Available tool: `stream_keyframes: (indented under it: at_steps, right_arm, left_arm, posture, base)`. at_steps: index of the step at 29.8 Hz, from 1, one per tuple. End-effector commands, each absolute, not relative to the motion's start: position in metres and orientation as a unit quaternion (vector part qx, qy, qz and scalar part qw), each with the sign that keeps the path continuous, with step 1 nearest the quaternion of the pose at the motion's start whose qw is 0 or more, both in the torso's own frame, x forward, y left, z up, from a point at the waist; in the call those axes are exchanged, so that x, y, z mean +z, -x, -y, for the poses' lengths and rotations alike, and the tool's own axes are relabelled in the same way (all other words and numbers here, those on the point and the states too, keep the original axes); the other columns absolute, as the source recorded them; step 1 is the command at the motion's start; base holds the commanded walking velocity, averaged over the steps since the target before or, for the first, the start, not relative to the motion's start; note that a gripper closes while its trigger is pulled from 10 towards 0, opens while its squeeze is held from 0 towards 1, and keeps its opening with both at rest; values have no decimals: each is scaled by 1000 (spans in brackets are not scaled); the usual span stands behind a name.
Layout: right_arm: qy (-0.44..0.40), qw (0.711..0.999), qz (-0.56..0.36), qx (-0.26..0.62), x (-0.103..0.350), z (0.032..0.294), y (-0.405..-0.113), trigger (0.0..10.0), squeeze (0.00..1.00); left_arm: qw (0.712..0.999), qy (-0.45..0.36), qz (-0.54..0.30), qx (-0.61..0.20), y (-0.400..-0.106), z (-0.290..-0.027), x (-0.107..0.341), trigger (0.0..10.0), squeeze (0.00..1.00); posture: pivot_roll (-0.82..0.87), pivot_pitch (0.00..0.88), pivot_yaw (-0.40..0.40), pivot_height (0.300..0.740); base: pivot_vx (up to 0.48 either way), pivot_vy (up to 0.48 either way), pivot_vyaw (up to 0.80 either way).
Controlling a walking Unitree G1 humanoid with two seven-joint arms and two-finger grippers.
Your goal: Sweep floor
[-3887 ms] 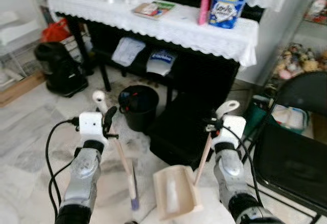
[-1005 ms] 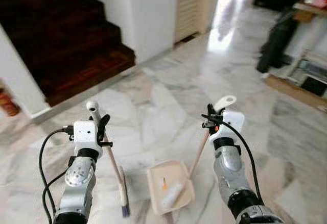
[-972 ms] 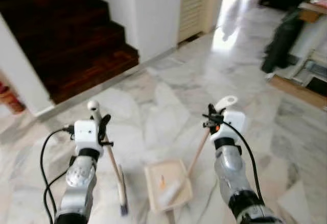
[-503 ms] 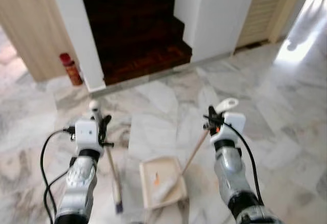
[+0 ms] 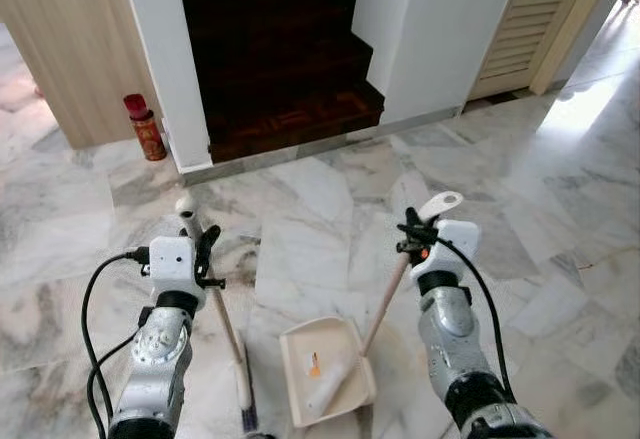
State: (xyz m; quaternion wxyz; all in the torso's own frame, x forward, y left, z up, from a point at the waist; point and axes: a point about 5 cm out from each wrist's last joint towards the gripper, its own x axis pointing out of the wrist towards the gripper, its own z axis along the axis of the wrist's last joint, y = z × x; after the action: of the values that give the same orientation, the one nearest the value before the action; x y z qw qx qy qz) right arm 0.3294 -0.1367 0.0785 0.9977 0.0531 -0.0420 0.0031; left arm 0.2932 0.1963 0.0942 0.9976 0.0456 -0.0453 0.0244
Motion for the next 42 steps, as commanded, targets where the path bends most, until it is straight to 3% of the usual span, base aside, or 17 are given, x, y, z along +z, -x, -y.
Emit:
stream_keyframes:
  at_steps: [1,42]
  right_arm:
    - [-60,997,53,-8,85,143,-333,10000,0]
    - [-74,997,34,-5,82,143,-335,10000,0]
  left_arm:
    - [997,-49,62,18,-296,-192,102,10000,0]
    - [997,-47,59,18,-295,-192,102,10000,0]
  posture:
    - [50,25,-39,740]
    - [52,19,-40,740]
  base:
    - [0,322,0]
    - [0,321,-36]
